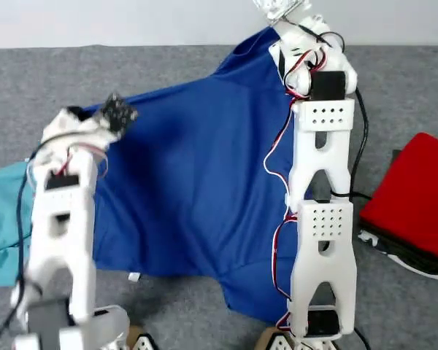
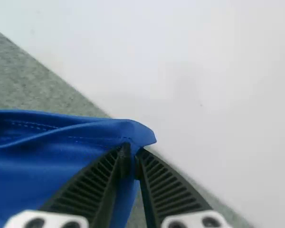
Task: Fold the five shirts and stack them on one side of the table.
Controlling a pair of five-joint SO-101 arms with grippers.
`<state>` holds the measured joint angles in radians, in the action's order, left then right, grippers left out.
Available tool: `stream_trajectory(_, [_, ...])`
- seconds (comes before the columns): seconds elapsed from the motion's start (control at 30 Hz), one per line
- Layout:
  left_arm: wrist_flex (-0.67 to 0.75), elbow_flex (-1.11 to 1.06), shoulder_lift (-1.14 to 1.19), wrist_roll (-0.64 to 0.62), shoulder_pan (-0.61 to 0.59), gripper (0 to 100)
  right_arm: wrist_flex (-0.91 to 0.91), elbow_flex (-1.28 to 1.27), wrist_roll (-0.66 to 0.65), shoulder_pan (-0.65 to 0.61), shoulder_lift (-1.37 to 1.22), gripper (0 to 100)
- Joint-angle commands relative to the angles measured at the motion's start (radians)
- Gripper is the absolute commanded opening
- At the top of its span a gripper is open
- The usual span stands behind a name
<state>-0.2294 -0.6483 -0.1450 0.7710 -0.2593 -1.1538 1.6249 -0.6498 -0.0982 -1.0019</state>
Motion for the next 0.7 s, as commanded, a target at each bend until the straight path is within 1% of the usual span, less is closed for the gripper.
stream_trajectory(0.0, [0.018,0.222,0.169,-0.008,0.003,0,0.071,0.055,-0.037,0.024,-0.001,1.0])
stream_trajectory(0.17, [0.018,0.352,0.288,-0.008,0.005,0,0.13,0.055,-0.038,0.03,-0.01,1.0])
stream_trajectory(0.43, [0.018,0.412,0.298,-0.008,0.008,0,0.179,0.057,-0.038,0.028,0.027,1.0])
stream_trajectory(0.53, [0.018,0.412,0.298,-0.008,0.012,0,0.165,0.057,-0.038,0.025,0.031,1.0])
stream_trajectory(0.6, [0.017,0.407,0.298,-0.008,0.014,0,0.125,0.057,-0.038,0.027,0.039,1.0])
stream_trajectory(0.67, [-0.023,0.412,0.293,-0.008,0.014,0,0.074,0.058,-0.037,0.031,0.047,1.0])
